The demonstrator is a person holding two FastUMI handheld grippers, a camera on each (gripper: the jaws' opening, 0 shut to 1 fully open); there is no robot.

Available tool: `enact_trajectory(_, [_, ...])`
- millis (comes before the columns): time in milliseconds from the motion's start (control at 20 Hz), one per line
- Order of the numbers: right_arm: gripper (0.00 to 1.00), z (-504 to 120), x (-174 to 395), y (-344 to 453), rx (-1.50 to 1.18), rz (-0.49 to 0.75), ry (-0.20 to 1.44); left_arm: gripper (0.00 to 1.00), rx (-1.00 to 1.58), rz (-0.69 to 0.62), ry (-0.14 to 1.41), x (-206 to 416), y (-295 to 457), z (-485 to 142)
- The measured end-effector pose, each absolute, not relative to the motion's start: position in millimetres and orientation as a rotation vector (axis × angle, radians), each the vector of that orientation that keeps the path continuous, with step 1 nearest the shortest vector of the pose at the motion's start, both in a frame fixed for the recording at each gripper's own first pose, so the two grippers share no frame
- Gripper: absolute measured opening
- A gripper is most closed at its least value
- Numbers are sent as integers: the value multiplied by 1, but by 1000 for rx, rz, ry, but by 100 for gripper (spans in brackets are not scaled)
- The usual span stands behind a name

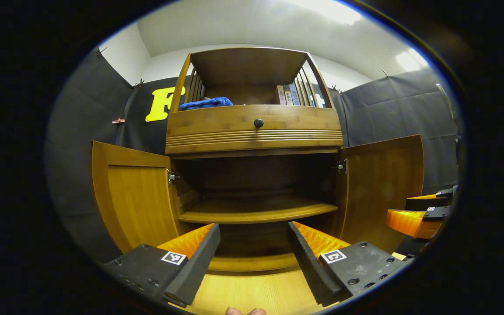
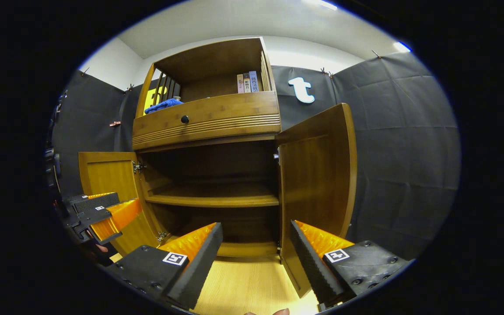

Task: Open the right door of the double-door shoe cabinet with the right hand, and open the left door with the left hand.

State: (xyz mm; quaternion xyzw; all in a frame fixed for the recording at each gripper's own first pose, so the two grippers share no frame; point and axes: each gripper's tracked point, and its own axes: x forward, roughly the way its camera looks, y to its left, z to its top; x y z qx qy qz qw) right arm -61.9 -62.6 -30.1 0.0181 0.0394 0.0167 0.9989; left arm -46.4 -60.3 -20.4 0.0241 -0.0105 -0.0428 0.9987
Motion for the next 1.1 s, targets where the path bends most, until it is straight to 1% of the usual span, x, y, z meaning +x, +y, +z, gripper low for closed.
enact_trajectory(650, [98,-30,-63,-64,37,32,80,98,55,-90,-25,-47,-64,-20])
enact_trajectory(700, [100,-31,-63,-63,37,32,79,98,55,-90,-23,-47,-63,-20])
enact_trajectory(750, [98,-30,-63,-63,37,33,79,98,56,-90,-23,-47,-64,-19])
enact_trajectory(1000, [98,-31,-63,-64,38,31,80,99,58,-91,-21,-48,-64,-20])
enact_trajectory(1050, [100,-30,-63,-64,39,30,79,99,58,-92,-21,-48,-64,-20])
enact_trajectory(1100, [98,-31,-64,-64,39,29,78,99,58,-91,-21,-48,-64,-20])
